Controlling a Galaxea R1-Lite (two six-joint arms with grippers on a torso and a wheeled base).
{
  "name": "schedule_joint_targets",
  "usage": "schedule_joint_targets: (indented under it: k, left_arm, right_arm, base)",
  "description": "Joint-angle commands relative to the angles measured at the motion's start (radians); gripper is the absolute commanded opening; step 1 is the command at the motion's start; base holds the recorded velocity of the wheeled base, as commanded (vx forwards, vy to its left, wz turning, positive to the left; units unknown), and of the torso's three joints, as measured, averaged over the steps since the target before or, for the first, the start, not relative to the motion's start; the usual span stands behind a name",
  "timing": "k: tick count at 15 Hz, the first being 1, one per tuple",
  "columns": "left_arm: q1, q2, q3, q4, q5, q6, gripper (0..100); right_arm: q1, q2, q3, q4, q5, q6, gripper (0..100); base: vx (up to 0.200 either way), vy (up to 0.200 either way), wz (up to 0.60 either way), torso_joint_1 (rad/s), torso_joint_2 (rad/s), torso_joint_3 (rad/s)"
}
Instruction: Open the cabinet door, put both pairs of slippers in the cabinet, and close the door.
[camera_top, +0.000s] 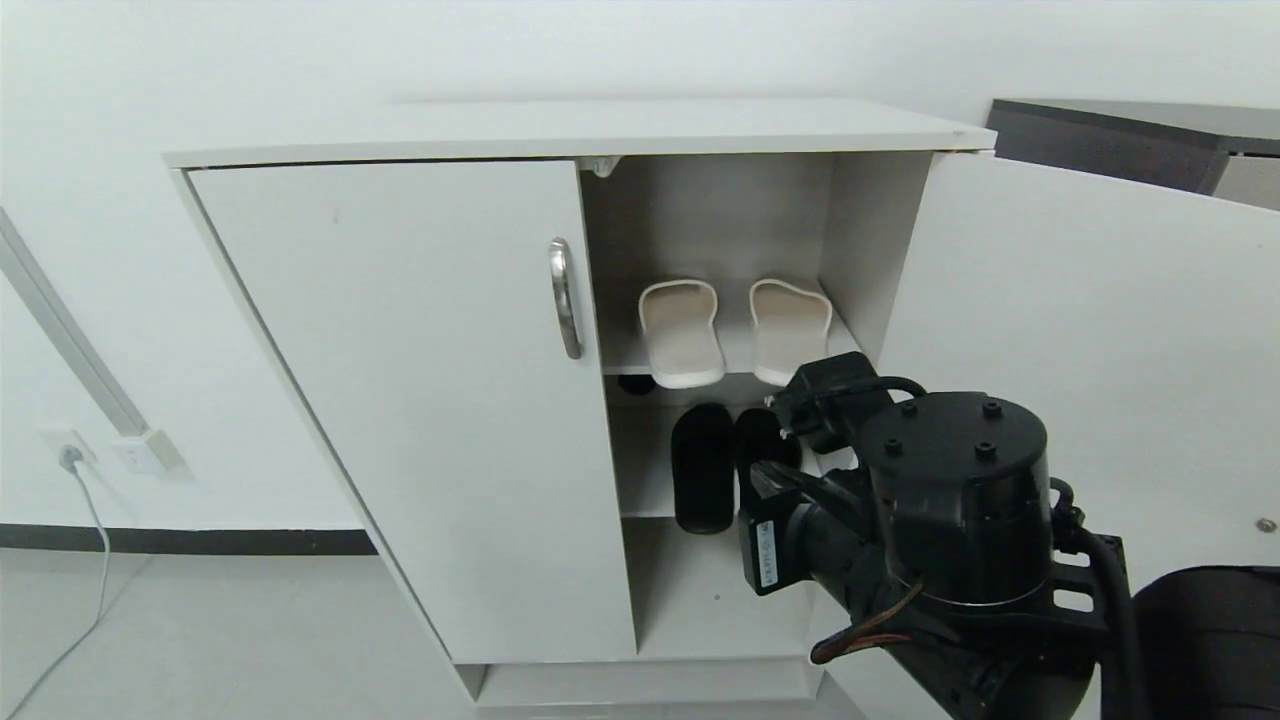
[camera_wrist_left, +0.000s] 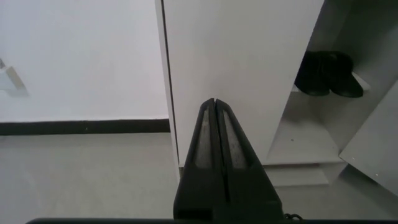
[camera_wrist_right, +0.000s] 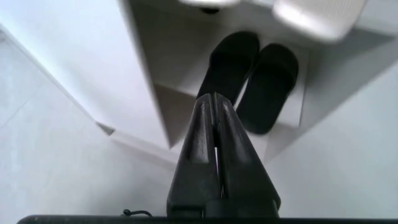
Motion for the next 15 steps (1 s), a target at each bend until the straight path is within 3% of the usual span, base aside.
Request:
schedule_joint_targets:
  k: [1, 8, 15]
  left_arm:
    - [0.000, 0.001, 0.000, 0.000, 0.000, -0.001, 0]
    - [0.000, 0.001, 0.000, 0.000, 0.000, -0.001, 0]
    - [0.000, 0.001, 0.000, 0.000, 0.000, -0.002, 0]
  right_arm:
    - [-0.002, 0.005, 0.003, 0.000, 0.000, 0.000, 0]
    - [-0.015, 0.013, 0.013, 0.000, 0.005, 0.000, 0]
    - [-0.020, 0.025, 0.023, -0.011, 0.009, -0.001, 0]
  base:
    - [-0.200, 0.000, 0.00, 0.007, 0.00, -0.002]
    - [-0.200, 0.000, 0.00, 0.003, 0.00, 0.002]
    - [0.000, 0.000, 0.00, 0.000, 0.00, 0.000]
